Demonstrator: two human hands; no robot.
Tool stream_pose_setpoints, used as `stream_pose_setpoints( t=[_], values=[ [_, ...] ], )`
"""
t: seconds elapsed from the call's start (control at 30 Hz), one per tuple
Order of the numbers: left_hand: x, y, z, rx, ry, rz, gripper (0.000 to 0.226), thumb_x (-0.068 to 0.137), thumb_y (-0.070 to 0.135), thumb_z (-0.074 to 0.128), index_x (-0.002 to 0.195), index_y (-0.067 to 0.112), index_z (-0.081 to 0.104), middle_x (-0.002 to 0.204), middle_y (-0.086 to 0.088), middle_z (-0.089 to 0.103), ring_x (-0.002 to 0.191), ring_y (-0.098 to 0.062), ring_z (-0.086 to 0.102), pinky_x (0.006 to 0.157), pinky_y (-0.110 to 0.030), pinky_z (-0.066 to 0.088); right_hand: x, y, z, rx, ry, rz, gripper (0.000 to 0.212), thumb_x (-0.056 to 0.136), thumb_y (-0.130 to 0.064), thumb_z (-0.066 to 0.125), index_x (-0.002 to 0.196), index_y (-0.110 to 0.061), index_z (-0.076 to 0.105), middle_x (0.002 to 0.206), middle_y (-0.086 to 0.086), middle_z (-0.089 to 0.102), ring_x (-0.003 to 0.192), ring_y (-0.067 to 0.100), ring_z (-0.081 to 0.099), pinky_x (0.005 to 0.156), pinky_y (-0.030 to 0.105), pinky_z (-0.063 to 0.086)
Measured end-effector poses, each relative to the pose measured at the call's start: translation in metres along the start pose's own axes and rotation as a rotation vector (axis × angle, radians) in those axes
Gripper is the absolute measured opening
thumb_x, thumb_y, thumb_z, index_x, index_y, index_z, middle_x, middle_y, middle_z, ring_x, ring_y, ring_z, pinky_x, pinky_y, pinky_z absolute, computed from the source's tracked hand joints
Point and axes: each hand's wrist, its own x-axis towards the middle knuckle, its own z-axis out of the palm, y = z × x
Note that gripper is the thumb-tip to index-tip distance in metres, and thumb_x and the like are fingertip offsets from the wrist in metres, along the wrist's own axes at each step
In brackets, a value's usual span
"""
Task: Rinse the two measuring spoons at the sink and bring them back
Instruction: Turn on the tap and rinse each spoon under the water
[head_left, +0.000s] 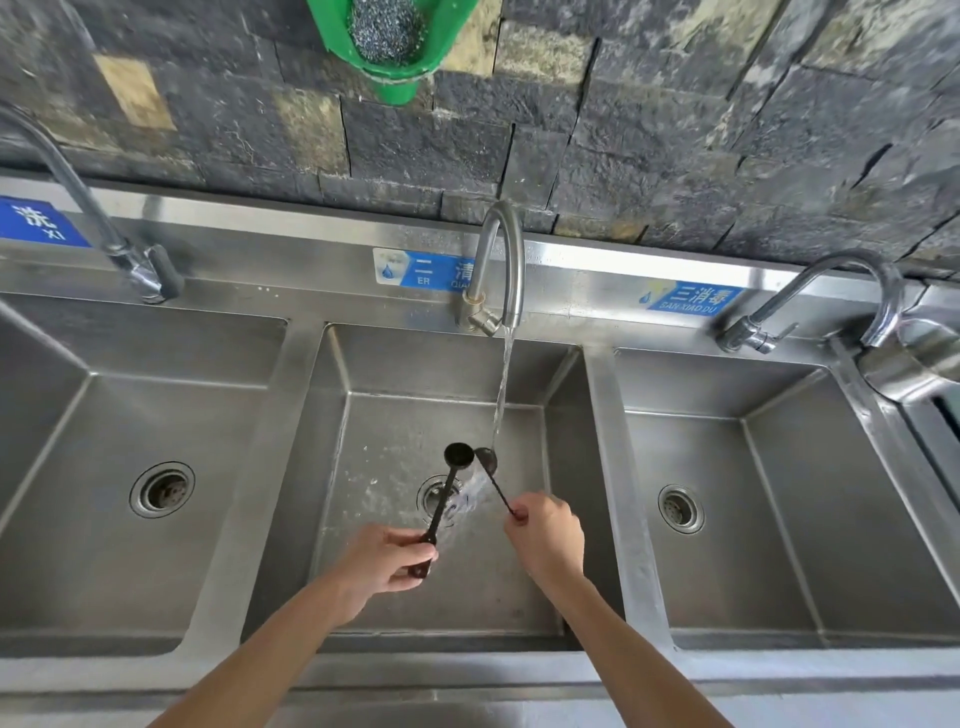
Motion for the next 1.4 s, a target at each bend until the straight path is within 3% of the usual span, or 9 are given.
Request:
stream_pose_setpoints(
  t=[0.13, 0.23, 0.5, 0.7, 0.83, 0.93, 1.07, 1.23, 1.4],
  values=[
    [0.001, 0.001, 0.004, 0.067, -0.022, 0.059, 0.032, 0.080, 0.010, 0.081, 0.110, 0.020, 0.077, 0.096, -0.004, 0.080, 0.091, -0.018, 0.077, 0.077, -0.029, 0.063, 0.001, 0.007, 0.000, 0.089, 0.034, 0.095, 0.032, 0.085, -0.015, 0.066, 0.057, -0.024, 0.054, 0.064, -0.007, 0.058, 0.062, 0.025, 0.058, 0.049, 0.025, 0.037],
    [0.005, 0.008, 0.011, 0.150, 0.016, 0.119, 0.041, 0.080, 0.010, 0.080, 0.119, 0.014, 0.071, 0.097, -0.008, 0.079, 0.081, -0.013, 0.077, 0.070, -0.024, 0.062, 0.001, 0.007, -0.007, 0.537, -0.050, 0.342, 0.010, 0.086, -0.021, 0.080, 0.084, -0.030, 0.082, 0.079, -0.008, 0.078, 0.079, 0.017, 0.075, 0.069, 0.027, 0.058],
    [0.014, 0.020, 0.022, 0.256, 0.063, 0.182, 0.043, 0.084, 0.006, 0.076, 0.126, 0.006, 0.066, 0.106, -0.014, 0.073, 0.086, -0.016, 0.072, 0.070, -0.023, 0.062, -0.008, 0.019, -0.005, 1.016, -0.113, 0.609, 0.011, 0.085, -0.013, 0.084, 0.078, -0.021, 0.083, 0.072, -0.001, 0.081, 0.067, 0.012, 0.075, 0.055, 0.018, 0.056],
    [0.011, 0.019, 0.013, 0.705, 0.251, 0.332, 0.033, 0.088, 0.015, 0.069, 0.121, 0.018, 0.071, 0.083, 0.000, 0.078, 0.060, -0.004, 0.069, 0.058, -0.019, 0.058, -0.005, 0.020, -0.003, 0.647, -0.012, 0.430, 0.007, 0.085, -0.024, 0.082, 0.091, -0.027, 0.083, 0.078, -0.013, 0.078, 0.073, 0.009, 0.073, 0.055, 0.015, 0.051],
    [0.011, 0.022, -0.002, 1.193, 0.466, 0.391, 0.031, 0.096, 0.024, 0.054, 0.123, 0.032, 0.069, 0.099, 0.004, 0.072, 0.085, -0.021, 0.072, 0.071, -0.034, 0.056, 0.000, 0.023, -0.006, 0.091, 0.078, 0.196, 0.012, 0.086, -0.022, 0.066, 0.077, -0.021, 0.073, 0.076, -0.007, 0.069, 0.067, 0.020, 0.062, 0.051, 0.022, 0.038],
    [0.013, 0.021, -0.011, 1.300, 0.510, 0.421, 0.028, 0.100, 0.024, 0.050, 0.115, 0.029, 0.073, 0.091, 0.006, 0.063, 0.079, -0.018, 0.070, 0.068, -0.033, 0.057, 0.004, 0.024, -0.008, -0.054, 0.132, 0.099, 0.016, 0.089, -0.015, 0.062, 0.075, -0.013, 0.068, 0.076, -0.001, 0.062, 0.065, 0.025, 0.060, 0.052, 0.028, 0.044],
    [0.018, 0.015, -0.016, 1.105, 0.486, 0.348, 0.030, 0.093, 0.024, 0.062, 0.122, 0.029, 0.071, 0.100, 0.004, 0.074, 0.088, -0.021, 0.072, 0.077, -0.036, 0.059, 0.008, 0.028, -0.008, 0.051, 0.126, 0.160, 0.017, 0.092, -0.016, 0.065, 0.077, -0.017, 0.075, 0.076, -0.001, 0.071, 0.065, 0.023, 0.064, 0.053, 0.026, 0.047],
    [0.012, 0.012, -0.003, 0.068, 0.177, 0.083, 0.039, 0.080, 0.002, 0.078, 0.119, 0.007, 0.071, 0.102, -0.015, 0.076, 0.095, -0.024, 0.073, 0.073, -0.030, 0.063, 0.003, 0.032, -0.014, 0.738, 0.081, 0.449, 0.014, 0.086, -0.026, 0.084, 0.099, -0.027, 0.083, 0.089, -0.010, 0.080, 0.075, 0.004, 0.072, 0.053, 0.010, 0.053],
    [0.010, 0.014, 0.021, -0.036, 0.054, 0.083, 0.032, 0.078, 0.004, 0.081, 0.108, 0.014, 0.076, 0.090, -0.005, 0.080, 0.081, -0.012, 0.076, 0.066, -0.022, 0.061, -0.010, 0.043, -0.030, 1.046, 0.058, 0.532, 0.008, 0.082, -0.020, 0.087, 0.087, -0.027, 0.085, 0.076, -0.006, 0.081, 0.062, 0.003, 0.072, 0.054, 0.012, 0.052]
  ],
)
